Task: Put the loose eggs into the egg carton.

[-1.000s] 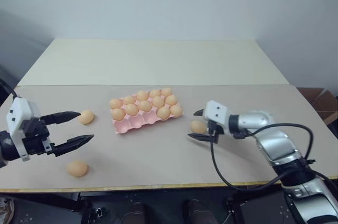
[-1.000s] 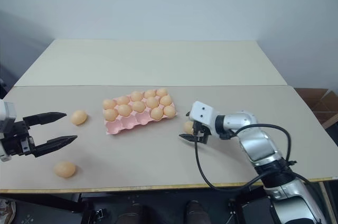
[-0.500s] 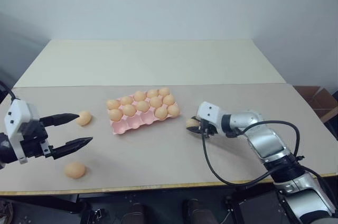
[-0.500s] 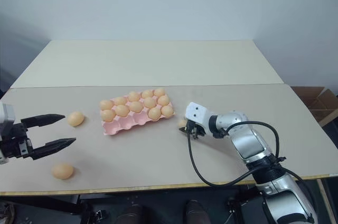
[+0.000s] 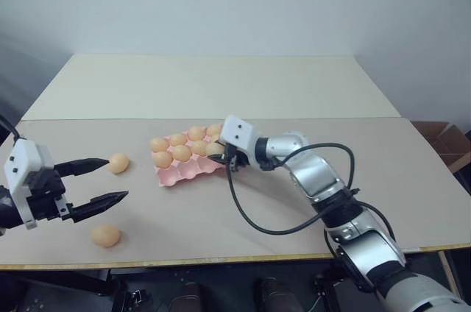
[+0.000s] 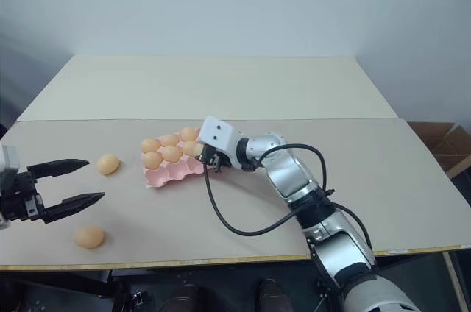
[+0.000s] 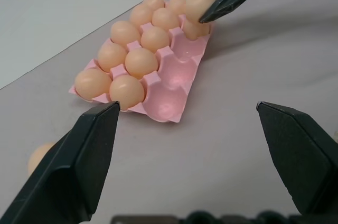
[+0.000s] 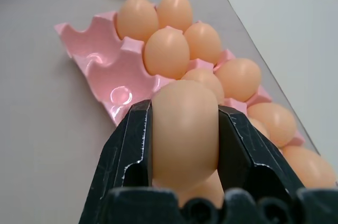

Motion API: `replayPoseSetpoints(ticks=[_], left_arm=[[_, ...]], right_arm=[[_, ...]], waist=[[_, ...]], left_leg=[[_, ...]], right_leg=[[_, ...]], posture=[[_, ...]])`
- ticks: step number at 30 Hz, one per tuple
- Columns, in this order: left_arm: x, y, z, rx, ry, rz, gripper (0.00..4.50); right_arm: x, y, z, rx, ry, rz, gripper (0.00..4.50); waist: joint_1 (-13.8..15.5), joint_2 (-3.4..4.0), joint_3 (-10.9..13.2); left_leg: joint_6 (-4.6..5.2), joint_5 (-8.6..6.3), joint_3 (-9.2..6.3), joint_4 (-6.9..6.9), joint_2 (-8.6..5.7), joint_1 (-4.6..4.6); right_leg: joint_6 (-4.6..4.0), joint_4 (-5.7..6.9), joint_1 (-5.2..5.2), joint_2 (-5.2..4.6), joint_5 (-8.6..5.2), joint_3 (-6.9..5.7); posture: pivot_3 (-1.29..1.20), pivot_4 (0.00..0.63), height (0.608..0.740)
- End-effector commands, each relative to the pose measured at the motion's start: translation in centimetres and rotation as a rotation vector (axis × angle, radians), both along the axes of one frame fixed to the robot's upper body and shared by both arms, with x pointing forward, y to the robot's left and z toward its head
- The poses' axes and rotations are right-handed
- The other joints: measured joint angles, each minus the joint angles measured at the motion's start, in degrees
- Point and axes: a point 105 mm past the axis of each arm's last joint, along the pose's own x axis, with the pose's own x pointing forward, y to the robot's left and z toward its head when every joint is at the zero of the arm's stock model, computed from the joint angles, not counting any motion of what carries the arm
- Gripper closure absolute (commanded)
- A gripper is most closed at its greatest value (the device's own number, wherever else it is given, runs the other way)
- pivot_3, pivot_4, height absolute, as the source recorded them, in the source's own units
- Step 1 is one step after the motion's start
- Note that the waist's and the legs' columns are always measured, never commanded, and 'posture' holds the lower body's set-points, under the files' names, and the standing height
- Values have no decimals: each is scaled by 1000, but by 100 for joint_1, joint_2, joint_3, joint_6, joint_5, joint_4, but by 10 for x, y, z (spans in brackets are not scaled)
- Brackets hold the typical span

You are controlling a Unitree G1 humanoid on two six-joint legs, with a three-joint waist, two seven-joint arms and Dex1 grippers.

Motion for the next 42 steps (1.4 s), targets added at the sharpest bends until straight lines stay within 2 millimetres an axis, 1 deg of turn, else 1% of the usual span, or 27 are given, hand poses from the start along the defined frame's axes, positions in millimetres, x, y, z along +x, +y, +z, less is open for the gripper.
replayPoseSetpoints(ticks=[1, 4, 7, 9, 13, 15, 19, 22, 28, 31, 34, 36, 39, 42], left_arm=[[-3, 0, 10, 12, -50, 5, 0], [-4, 0, 10, 11, -51, 9, 0], [-4, 0, 10, 11, -50, 12, 0], [-3, 0, 10, 10, -51, 12, 0], [-2, 0, 10, 9, -51, 8, 0], [0, 0, 10, 9, -52, 4, 0], [2, 0, 11, 12, -52, -5, 0], [3, 1, 11, 13, -53, -7, 0], [4, 3, 11, 16, -46, -9, 0], [4, 4, 12, 19, -43, -10, 0], [3, 6, 12, 24, -37, -10, 0], [1, 7, 13, 28, -30, -11, 0], [-1, 8, 13, 33, -22, -10, 0], [-2, 8, 13, 35, -18, -10, 0]], right_arm=[[3, 9, 8, 5, -58, 10, 2687], [3, 12, 9, 13, -52, 15, 1777], [3, 15, 15, 36, -57, 20, 676], [2, 14, 20, 58, -56, 22, 34], [0, 3, 31, 93, -63, 25, 34], [-4, -7, 38, 119, -62, 35, 34], [-17, -34, 53, 167, -63, 56, 34], [-27, -62, 59, 172, -58, 66, 34], [-47, -123, 57, 112, -26, 79, 34], [-61, -142, 54, 81, 11, 127, 34], [-81, -159, 53, 61, 62, 214, 34], [-90, -170, 52, 58, 96, 235, 34], [-93, -182, 48, 35, 109, 208, 34], [-92, -187, 44, 16, 110, 179, 34]], waist=[[-5, 0, 0], [-2, 0, 0], [-10, 0, 0], [-13, 0, 0], [0, 1, 0], [5, 1, 0], [20, 0, 0], [27, 0, 0], [32, 0, 0], [25, 0, 1], [19, 0, 1], [25, -1, 1], [26, -1, 1], [27, -1, 1]], left_leg=[[0, 0, 0, 0, 0, 0], [0, 0, 0, 0, 0, 0], [0, 0, 0, 0, 1, 0], [0, 0, 0, 0, 2, 0], [0, 0, 0, 0, 1, 0], [0, 0, 0, 0, 1, 0], [0, 0, 0, 0, 0, -1], [0, 0, 0, 0, 0, -1], [0, 0, 1, 0, 0, 1], [0, 0, 1, 0, 0, 1], [0, -1, 1, 0, 1, 3], [0, -1, 1, -1, 0, 3], [0, -1, 1, -1, 0, 3], [-2, -1, 2, -1, 0, 6]], right_leg=[[0, 0, 0, 0, 0, 0], [1, 1, 0, 0, -1, 0], [2, 1, 0, 0, -1, 0], [2, 1, -1, 1, -1, -1], [2, 1, 0, 0, -1, -1], [3, 0, 0, -1, -2, -1], [6, -1, 0, -1, -4, -2], [7, -2, 1, -1, -5, -2], [8, -4, 1, -2, -7, -2], [8, -5, 1, -2, -8, -1], [9, -6, 1, -1, -8, 0], [10, -7, 1, -2, -8, 0], [10, -9, 2, -4, -9, 0], [10, -9, 2, -5, -9, 0]], posture=[[0, 150, 740], [0, 150, 740], [0, 150, 740], [0, 150, 740], [0, 150, 740], [0, 150, 740], [0, 150, 740], [0, 150, 740], [0, 150, 740], [0, 150, 740], [0, 150, 740], [0, 150, 740], [0, 150, 740], [0, 150, 740]])
